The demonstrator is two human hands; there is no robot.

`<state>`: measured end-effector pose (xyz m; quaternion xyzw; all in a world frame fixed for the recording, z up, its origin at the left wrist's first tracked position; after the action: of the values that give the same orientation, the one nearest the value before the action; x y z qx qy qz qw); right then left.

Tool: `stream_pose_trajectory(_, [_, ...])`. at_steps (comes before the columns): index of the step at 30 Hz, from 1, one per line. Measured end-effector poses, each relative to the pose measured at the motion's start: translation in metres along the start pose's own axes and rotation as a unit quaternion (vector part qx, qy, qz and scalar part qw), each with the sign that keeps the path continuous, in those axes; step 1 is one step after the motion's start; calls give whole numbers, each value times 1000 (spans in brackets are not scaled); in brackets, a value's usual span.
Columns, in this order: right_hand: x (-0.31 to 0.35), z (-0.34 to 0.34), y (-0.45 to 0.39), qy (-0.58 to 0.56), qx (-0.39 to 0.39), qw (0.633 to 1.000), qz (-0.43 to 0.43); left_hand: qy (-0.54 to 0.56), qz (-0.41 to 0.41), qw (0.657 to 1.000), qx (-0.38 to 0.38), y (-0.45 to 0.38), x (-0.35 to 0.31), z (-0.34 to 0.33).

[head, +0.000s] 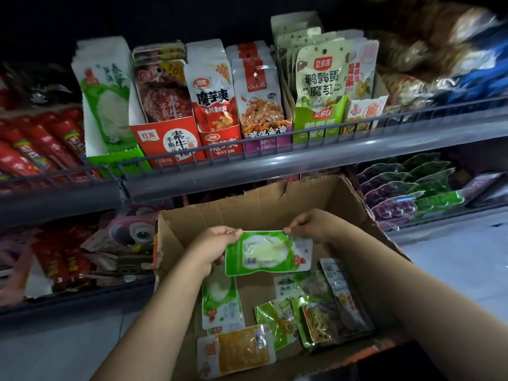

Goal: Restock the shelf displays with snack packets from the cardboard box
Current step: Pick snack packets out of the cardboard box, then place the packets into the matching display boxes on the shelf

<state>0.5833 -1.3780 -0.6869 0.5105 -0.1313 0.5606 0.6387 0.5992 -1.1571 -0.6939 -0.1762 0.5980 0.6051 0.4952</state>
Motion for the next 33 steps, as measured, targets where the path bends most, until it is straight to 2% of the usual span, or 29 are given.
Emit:
stream_pose_trajectory(6, [18,24,25,-59,-50,997,13,160,4,987,16,24,-19,6])
stream_pose_trajectory(9, [30,33,35,-102,-92,988,76,216,-29,976,15,30,-27,5])
stream_pose_trajectory(11, [40,39,45,-80,-117,983,118,236,-49,970,13,36,-32,5])
stream_pose_trajectory(14, [53,46,56,-53,-138,974,171,211,-96,973,-9,46,-39,5])
stream_pose_trajectory(17, [61,50,59,-38,-158,965,204,48,-135,989,-41,51,-41,8])
stream_pose_trajectory(19, [64,51,59,-32,-166,962,213,-6,-147,988,-46,53,-41,11])
stream_pose_trajectory(27, [72,50,62,-71,-207,947,237,49,-134,987,-73,53,-49,26])
stream_pose_trajectory(33, [71,60,62,-237,-227,909,256,104,-119,987,-27,46,-56,20])
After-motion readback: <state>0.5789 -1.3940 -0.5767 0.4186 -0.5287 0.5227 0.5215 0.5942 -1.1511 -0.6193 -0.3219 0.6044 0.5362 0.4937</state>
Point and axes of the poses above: each hand's wrist, its own y-axis away from the middle knuckle, its own z-axis out of the back of the hand, x = y × z, the point moved 5 cm from there along -y, towards the middle knuckle, and after that the axes turned 5 degrees about x, right-handed, at the moved point
